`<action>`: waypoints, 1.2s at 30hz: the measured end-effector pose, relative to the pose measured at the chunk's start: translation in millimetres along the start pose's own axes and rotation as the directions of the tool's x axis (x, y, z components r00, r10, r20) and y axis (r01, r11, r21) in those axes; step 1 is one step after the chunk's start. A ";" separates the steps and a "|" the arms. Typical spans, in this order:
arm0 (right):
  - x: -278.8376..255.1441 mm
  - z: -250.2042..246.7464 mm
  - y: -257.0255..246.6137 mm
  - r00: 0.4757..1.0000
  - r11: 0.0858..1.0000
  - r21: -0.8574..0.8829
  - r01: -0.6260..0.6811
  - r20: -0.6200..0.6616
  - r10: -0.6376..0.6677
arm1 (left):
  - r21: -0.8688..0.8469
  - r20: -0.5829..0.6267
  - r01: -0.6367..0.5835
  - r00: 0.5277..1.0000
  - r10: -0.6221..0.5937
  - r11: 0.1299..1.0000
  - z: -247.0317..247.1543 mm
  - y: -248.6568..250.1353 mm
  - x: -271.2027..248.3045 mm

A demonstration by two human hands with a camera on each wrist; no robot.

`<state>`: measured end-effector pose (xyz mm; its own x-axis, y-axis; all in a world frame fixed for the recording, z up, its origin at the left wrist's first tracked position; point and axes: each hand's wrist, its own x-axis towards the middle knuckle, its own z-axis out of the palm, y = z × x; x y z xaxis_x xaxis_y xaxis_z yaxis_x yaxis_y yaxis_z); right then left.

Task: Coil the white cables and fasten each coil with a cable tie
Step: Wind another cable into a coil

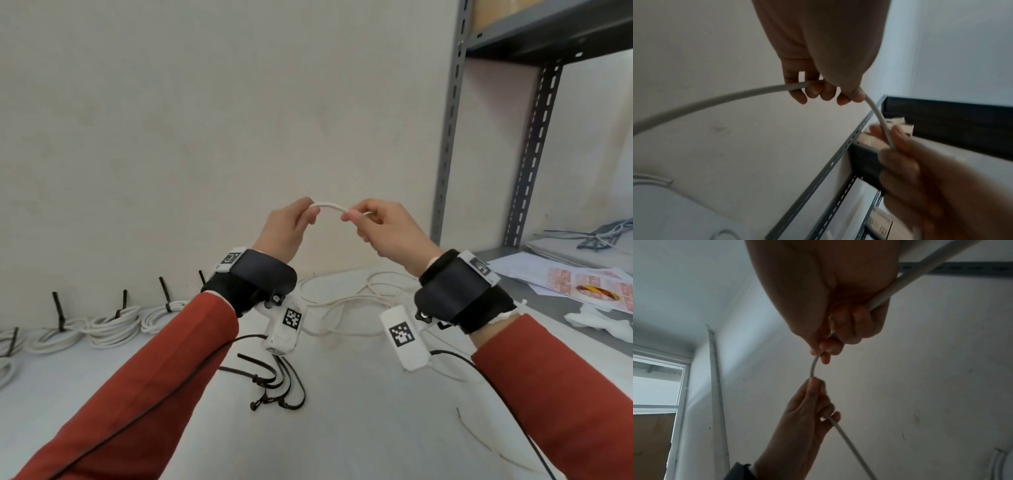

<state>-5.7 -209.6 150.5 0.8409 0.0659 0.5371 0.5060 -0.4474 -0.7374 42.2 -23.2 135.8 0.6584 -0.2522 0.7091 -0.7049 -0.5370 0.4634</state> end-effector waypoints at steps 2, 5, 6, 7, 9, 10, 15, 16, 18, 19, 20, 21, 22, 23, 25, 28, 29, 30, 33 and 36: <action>0.7 -4.2 0.3 0.999 0.999 0.041 0.030 -0.011 -0.030 | -0.044 -0.110 0.032 0.993 -0.037 0.999 -19.1 -0.6 5.6; -2.2 -5.1 3.3 0.998 0.996 0.064 0.057 0.000 -0.057 | -0.140 -0.232 0.073 0.967 -0.105 0.987 -45.5 -2.7 14.9; -3.1 -3.0 5.3 0.998 0.997 0.044 0.062 0.012 -0.063 | -0.182 -0.256 0.084 0.958 -0.130 0.980 -52.5 -2.5 17.3; -4.7 1.0 6.9 0.997 0.998 0.017 0.066 0.031 -0.067 | -0.216 -0.268 0.087 0.952 -0.145 0.972 -58.5 -2.0 19.3; -7.3 12.7 9.2 0.995 0.997 -0.029 0.069 0.071 -0.066 | -0.238 -0.277 0.070 0.951 -0.137 0.969 -67.4 2.6 20.4; -8.0 19.3 10.4 0.994 0.997 -0.042 0.070 0.085 -0.066 | -0.232 -0.282 0.056 0.952 -0.122 0.971 -70.9 6.3 20.0; -3.7 50.8 18.9 0.981 0.995 -0.052 0.084 0.182 -0.073 | -0.273 -0.348 0.000 0.932 -0.099 0.962 -94.8 25.6 20.6; -1.5 56.8 21.9 0.973 0.991 -0.098 0.092 0.219 -0.069 | -0.287 -0.366 -0.009 0.925 -0.101 0.958 -100.4 29.0 20.7; 0.5 69.9 27.6 0.951 0.974 -0.195 0.111 0.307 -0.047 | -0.294 -0.390 -0.026 0.916 -0.095 0.955 -111.3 34.8 20.4; 0.5 77.5 29.7 0.933 0.963 -0.242 0.120 0.360 -0.025 | -0.290 -0.396 -0.036 0.914 -0.086 0.956 -116.6 36.6 20.3; -0.2 86.0 31.4 0.908 0.945 -0.296 0.141 0.418 -0.004 | -0.279 -0.400 -0.048 0.914 -0.071 0.959 -121.5 38.2 20.0; -1.6 95.1 31.8 0.881 0.920 -0.348 0.180 0.472 0.006 | -0.262 -0.403 -0.061 0.914 -0.052 0.963 -126.4 39.4 19.7; -2.4 104.1 31.4 0.860 0.896 -0.383 0.224 0.511 0.004 | -0.235 -0.404 -0.073 0.914 -0.029 0.969 -131.1 40.3 19.7; -2.2 111.5 30.5 0.848 0.879 -0.399 0.259 0.531 -0.009 | -0.201 -0.404 -0.085 0.915 -0.004 0.976 -135.5 40.7 19.4; -0.1 120.9 26.5 0.833 0.865 -0.402 0.300 0.552 -0.032 | -0.139 -0.406 -0.100 0.913 0.036 0.985 -144.4 40.8 16.9; 4.4 124.8 19.3 0.786 0.840 -0.424 0.340 0.618 -0.006 | -0.094 -0.416 -0.118 0.907 0.069 0.989 -161.0 35.9 10.7; 4.9 125.8 17.5 0.775 0.831 -0.430 0.354 0.632 -0.003 | -0.079 -0.416 -0.122 0.906 0.079 0.989 -167.4 33.2 8.6; 5.2 127.5 16.0 0.773 0.824 -0.434 0.364 0.634 -0.007 | -0.061 -0.414 -0.125 0.906 0.088 0.990 -173.7 30.9 6.3; 4.8 134.9 13.6 0.828 0.854 -0.413 0.318 0.559 -0.039 | 0.000 -0.407 -0.105 0.908 0.096 0.994 -189.0 24.7 -1.4; 6.4 137.0 11.2 0.887 0.923 -0.317 0.219 0.458 -0.054 | 0.024 -0.429 -0.071 0.900 0.075 0.997 -198.9 19.8 -10.4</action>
<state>31.7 -92.0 89.5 0.8069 0.4908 0.3286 0.5905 -0.6813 -0.4326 -31.2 128.9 243.3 0.4266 0.0782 0.9011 -0.7435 -0.5369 0.3986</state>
